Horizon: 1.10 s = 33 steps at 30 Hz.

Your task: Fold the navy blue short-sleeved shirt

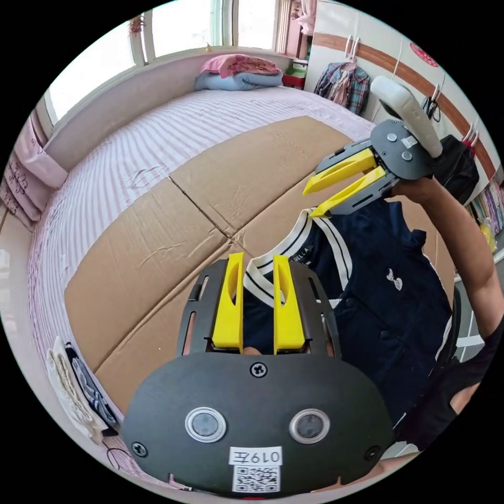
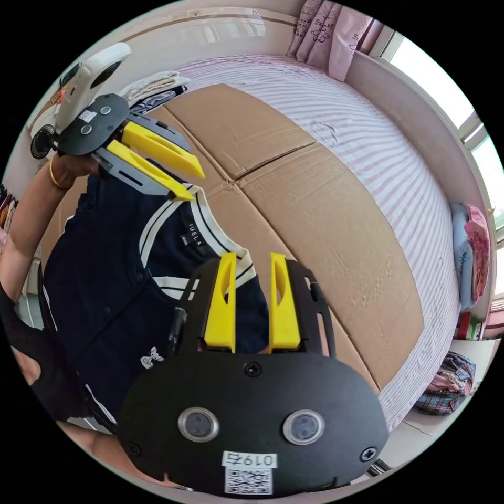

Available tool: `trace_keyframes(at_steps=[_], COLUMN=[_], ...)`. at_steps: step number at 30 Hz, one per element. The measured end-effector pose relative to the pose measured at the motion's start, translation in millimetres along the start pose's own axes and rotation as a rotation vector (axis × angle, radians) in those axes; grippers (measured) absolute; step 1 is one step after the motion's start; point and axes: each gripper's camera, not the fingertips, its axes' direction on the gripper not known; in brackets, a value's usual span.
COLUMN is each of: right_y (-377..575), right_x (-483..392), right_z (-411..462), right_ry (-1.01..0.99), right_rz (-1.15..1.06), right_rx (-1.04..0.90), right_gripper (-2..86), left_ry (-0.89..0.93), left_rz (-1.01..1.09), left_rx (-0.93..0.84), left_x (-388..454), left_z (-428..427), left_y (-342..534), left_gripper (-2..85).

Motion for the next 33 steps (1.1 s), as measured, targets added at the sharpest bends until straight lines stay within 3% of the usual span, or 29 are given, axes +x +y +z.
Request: trace_keyframes(at_steps=[7,13,19,24,33], right_y=[-20.7,-22.8,-19.8,-14.3,-10.2], right_x=[-7.1,-27.6,-59.3,-68.3,-77.9], right_z=[20.1,22.2,17.7,18.3,28.0], right_ry=[-0.096,-0.102,0.04,0.097,0.108], right_rz=[-0.015,-0.054,-0.102,-0.044,0.038], right_rx=[-0.04,-0.025,0.014,0.068,0.046], right_gripper=[9.6,2.9,-0.6,-0.7,3.2], left_ry=[0.025,0.026,-0.161,-0.249,-0.386], left_rz=[0.058,0.106,0.225,0.165,0.136], left_rx=[-0.081,-0.077,-0.074,0.001,-0.038], left_x=[20.8,43.9,87.9,101.0,144.1], left_z=[40.2,50.0,54.5,51.9,80.2], left_y=[-47.3,-72.6,-88.3,-98.2,-110.0], left_gripper=[7.5,3.6,1.3,1.2,2.4])
